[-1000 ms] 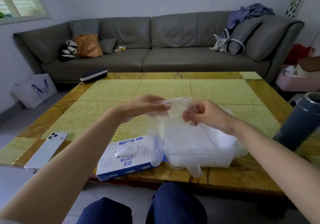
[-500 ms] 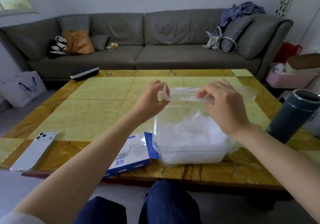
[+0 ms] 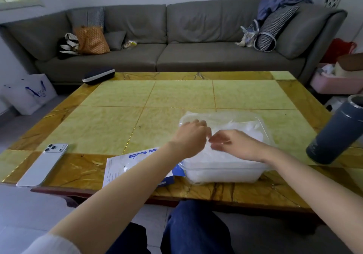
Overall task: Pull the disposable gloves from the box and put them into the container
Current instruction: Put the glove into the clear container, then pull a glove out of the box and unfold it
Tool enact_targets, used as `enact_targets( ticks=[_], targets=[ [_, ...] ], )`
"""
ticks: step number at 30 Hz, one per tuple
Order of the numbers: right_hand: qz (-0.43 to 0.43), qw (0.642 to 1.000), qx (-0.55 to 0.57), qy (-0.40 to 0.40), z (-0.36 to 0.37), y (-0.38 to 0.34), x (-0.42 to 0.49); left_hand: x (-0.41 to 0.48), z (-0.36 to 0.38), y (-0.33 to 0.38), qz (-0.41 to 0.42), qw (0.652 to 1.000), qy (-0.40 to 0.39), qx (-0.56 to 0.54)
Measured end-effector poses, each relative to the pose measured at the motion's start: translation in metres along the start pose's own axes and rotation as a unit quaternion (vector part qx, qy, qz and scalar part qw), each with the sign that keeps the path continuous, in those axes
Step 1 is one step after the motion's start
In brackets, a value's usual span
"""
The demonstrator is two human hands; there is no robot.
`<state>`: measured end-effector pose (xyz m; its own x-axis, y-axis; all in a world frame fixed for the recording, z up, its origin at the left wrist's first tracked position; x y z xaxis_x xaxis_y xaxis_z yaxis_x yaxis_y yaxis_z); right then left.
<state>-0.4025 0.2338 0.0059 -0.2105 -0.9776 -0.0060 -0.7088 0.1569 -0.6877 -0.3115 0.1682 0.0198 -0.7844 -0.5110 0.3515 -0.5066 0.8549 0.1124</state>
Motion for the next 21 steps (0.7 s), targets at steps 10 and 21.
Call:
enact_targets(
  ticks=[10, 21],
  targets=[
    [0.011, 0.959, -0.274, -0.072, 0.011, 0.061, 0.029, -0.008, 0.075, -0.002, -0.028, 0.958, -0.271, 0.090],
    [0.036, 0.924, -0.336, -0.178, 0.018, 0.076, 0.034, -0.007, 0.093, -0.010, -0.060, 0.924, -0.369, 0.078]
  ],
)
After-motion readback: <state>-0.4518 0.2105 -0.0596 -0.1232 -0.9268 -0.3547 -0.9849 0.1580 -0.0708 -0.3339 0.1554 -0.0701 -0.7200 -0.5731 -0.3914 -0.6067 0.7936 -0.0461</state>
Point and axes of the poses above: each hand's wrist, its own x-axis towards the middle knuckle, its own z-axis out of the palm, y = z × x, the point moved 6 cm from there along x, towards the middle knuckle, and after that the axes turned 14 degrees about y, right-handed, at the moved point
